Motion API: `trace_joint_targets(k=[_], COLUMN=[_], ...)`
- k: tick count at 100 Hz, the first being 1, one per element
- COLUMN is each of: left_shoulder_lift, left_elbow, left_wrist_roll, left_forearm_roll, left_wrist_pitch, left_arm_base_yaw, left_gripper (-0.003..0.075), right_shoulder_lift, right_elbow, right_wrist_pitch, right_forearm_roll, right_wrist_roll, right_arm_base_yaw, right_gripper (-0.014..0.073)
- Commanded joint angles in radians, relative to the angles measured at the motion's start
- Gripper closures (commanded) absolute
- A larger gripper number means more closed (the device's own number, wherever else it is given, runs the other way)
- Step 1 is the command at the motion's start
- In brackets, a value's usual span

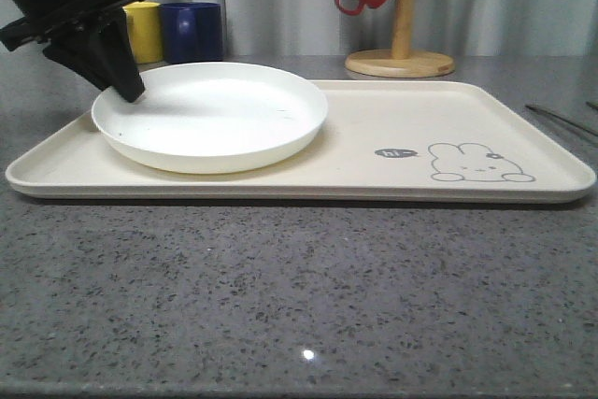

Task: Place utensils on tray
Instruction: 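Carry the plate over the tray and set it down near 'Rabbit'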

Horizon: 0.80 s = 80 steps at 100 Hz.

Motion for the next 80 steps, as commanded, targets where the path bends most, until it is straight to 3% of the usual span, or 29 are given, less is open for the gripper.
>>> trace_joint_targets(k=[1, 14, 24, 61, 80], left_shoulder_lift=[-0.050, -0.050, -0.050, -0.172, -0.337], left_elbow=[-0.034, -0.034, -0.034, -0.025, 0.096], left_wrist_roll=[-0.009, -0.009, -0.009, -0.009, -0.009], left_forearm_roll=[-0.047, -0.047, -0.047, -0.047, -0.025], left_wrist_pitch=[-0.025, -0.025, -0.027, -0.185, -0.329], left_arm_base_yaw=[-0.008, -0.008, -0.008, -0.008, -0.008], left_gripper=[0.0684, 0.0510, 0.0429, 0.0421, 0.0421], right_shoulder_lift=[-0.018, -0.018, -0.018, -0.018, -0.018], right_elbow=[-0.019, -0.019, -0.019, -0.019, -0.019], right_wrist_pitch=[-0.092, -0.092, -0.092, -0.092, -0.092], right_forearm_roll=[0.001, 0.001, 0.001, 0.001, 0.001], right_wrist_roll=[-0.008, -0.008, -0.008, -0.008, -0.008], right_arm_base_yaw=[-0.005, -0.005, -0.005, -0.005, -0.005], right_gripper=[0.0671, 0.0671, 0.0671, 0.0671, 0.0671])
